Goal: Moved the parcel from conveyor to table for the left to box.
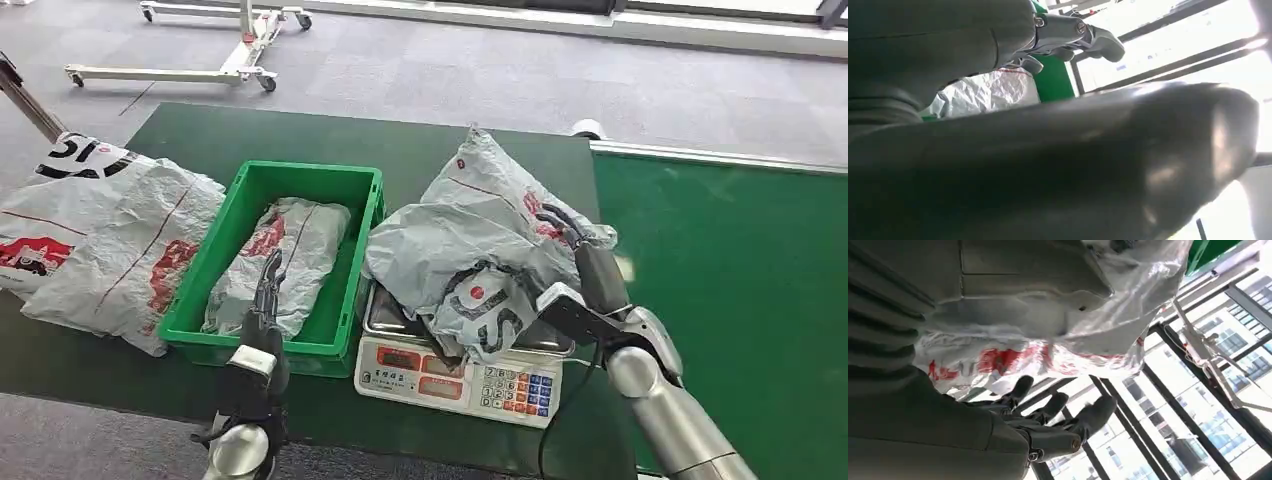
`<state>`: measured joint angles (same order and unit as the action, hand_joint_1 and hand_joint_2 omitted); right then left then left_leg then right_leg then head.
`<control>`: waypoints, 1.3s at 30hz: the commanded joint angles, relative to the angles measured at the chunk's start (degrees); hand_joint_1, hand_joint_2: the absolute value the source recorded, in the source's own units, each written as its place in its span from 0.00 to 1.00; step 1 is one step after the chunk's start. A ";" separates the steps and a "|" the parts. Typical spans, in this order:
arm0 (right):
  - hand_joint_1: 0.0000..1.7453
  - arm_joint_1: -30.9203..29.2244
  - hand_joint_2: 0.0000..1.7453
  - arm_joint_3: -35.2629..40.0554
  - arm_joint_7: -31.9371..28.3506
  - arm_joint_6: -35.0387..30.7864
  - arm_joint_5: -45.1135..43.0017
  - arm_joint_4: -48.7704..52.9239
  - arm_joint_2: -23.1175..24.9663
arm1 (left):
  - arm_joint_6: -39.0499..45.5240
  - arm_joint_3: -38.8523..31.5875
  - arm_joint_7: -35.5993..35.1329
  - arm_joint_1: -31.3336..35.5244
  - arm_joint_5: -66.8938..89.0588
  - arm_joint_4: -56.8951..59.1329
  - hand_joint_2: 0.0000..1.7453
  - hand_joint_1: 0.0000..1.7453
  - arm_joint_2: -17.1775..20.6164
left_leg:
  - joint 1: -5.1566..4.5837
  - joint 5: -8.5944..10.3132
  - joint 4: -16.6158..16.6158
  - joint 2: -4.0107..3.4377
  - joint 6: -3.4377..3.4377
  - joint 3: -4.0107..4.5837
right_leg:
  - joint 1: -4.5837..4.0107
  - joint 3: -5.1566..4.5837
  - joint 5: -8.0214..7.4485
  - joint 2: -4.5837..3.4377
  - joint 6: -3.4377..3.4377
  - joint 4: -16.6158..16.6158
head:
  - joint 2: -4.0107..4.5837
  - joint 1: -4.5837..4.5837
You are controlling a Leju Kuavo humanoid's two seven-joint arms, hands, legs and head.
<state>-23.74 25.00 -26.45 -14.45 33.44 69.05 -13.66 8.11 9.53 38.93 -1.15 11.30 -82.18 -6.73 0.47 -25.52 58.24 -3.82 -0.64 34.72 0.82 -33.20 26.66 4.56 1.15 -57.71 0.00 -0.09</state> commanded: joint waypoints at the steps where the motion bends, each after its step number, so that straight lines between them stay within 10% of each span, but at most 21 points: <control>1: 0.00 -1.08 0.00 -1.77 0.19 -0.16 -0.47 -4.17 0.13 | -0.21 -1.96 -0.36 0.82 -0.02 2.61 0.00 0.00 -0.52 | 0.03 0.01 -0.12 0.29 0.03 -0.14 | 0.02 0.14 -0.02 -0.35 -0.06 0.13 | 0.00 0.00; 14: 0.00 -11.77 0.00 -19.32 0.68 -3.88 -7.87 -11.40 -5.20 | 0.50 -1.21 -0.05 2.85 0.29 4.63 0.00 0.00 -0.38 | -0.06 0.04 0.04 0.25 0.07 0.10 | 0.17 -0.10 -0.08 -0.26 0.00 -0.06 | 0.00 0.00; 32: 0.00 -7.38 0.00 -29.12 -1.49 -6.61 -11.76 -8.48 -7.62 | 4.43 -0.14 1.07 3.94 3.45 4.77 0.00 0.00 0.54 | -0.06 0.08 -0.03 0.38 0.09 -0.02 | 0.08 0.07 -0.12 -0.18 0.01 0.06 | 0.00 0.00; 39: 0.00 -5.55 0.00 -35.15 -4.74 -4.86 -10.31 -12.32 -4.23 | 12.46 4.04 -1.59 21.78 16.95 20.65 0.00 0.00 4.08 | 0.03 0.18 -0.03 0.76 0.08 0.03 | 0.07 0.13 -0.13 0.21 -0.01 0.13 | 0.00 0.02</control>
<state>-30.51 0.61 -28.11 -20.55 22.03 62.71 -21.51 14.00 9.53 39.85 0.67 15.63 -80.39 -6.80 0.41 -25.47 58.29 -3.68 -0.56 34.75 0.95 -33.24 26.55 4.69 1.22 -57.70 0.00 -0.07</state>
